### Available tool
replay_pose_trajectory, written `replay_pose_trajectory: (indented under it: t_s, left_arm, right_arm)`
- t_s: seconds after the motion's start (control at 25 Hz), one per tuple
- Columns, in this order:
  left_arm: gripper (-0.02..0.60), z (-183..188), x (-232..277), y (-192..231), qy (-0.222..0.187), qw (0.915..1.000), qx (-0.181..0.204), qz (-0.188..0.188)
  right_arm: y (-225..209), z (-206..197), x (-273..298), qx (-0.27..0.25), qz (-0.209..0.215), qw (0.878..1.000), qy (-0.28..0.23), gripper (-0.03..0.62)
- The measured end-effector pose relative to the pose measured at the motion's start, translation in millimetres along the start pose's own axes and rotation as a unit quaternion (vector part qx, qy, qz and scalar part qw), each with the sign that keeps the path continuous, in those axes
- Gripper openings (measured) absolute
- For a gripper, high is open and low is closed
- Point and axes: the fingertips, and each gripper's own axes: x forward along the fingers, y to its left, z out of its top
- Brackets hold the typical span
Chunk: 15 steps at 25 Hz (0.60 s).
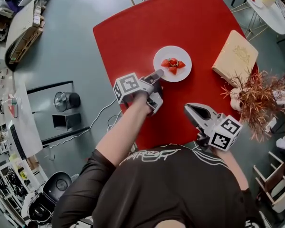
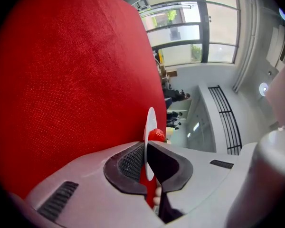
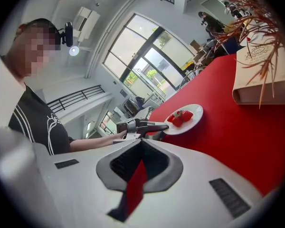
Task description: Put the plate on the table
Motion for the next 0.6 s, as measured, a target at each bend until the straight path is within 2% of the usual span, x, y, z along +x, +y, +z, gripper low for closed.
replay_pose_trajectory:
  t_s: [0.4,0.6]
  left_arm:
    - [0.018,-0.9,0.8,2.5,0.000,0.9997,-0.008,0.024]
    - [0.033,1.3,-0.3,-1.2,-0.002,0.9998,-0.012,0.015]
  right_arm:
    - [2.5,5.6,-5.1,0.013,0.009,1.000,-0.015,0.008]
    - [6.2,7.2,-5.2,0.015,0.020,0.999,-0.020,0.008]
